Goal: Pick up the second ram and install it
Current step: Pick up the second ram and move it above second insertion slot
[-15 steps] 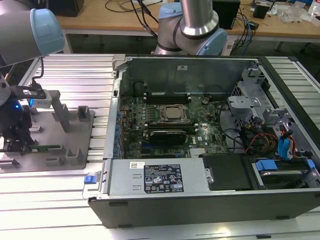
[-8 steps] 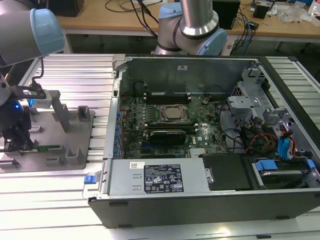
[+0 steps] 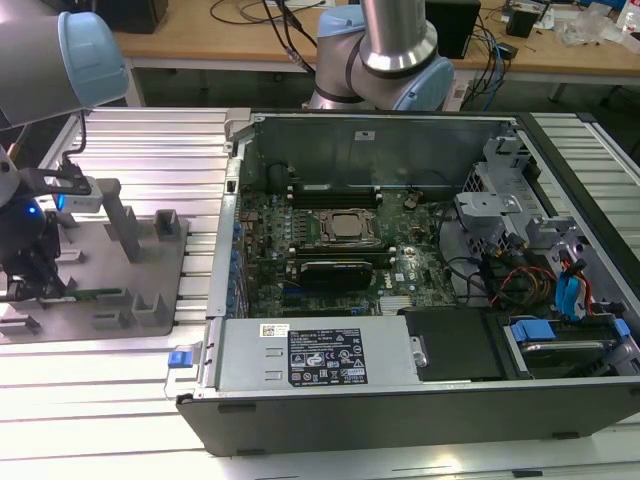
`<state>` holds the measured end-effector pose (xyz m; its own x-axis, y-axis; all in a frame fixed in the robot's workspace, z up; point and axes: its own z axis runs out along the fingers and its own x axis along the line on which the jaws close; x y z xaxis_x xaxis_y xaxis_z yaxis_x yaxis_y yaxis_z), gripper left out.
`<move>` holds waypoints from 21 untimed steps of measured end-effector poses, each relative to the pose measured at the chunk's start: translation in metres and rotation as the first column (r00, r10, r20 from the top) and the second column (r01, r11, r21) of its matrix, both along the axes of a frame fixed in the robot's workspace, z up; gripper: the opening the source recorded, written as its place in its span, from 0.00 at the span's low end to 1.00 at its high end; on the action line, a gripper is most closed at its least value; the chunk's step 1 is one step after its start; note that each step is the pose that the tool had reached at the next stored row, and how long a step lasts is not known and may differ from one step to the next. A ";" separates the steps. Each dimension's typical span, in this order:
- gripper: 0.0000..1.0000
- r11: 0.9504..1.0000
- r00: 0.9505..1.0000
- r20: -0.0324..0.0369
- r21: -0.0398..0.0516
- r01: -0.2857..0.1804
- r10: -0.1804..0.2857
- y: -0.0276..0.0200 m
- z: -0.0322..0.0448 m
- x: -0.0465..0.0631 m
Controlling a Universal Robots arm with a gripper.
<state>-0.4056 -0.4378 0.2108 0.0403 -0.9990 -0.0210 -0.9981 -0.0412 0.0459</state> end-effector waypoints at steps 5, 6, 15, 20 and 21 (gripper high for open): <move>0.09 1.000 1.000 0.000 0.000 0.020 -0.020 0.0000 0.0017 0.000; 0.09 1.000 1.000 0.000 0.000 0.020 -0.020 0.0000 0.0031 0.000; 0.09 1.000 1.000 0.000 0.000 0.020 -0.020 0.0000 0.0048 0.000; 0.09 1.000 1.000 0.000 0.000 0.020 -0.020 0.0000 0.0068 0.000; 0.09 1.000 1.000 0.000 0.000 0.020 -0.020 0.0000 0.0089 0.000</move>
<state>-0.4056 -0.4377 0.2197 0.0201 -0.9996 -0.0206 -0.9987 -0.0210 0.0460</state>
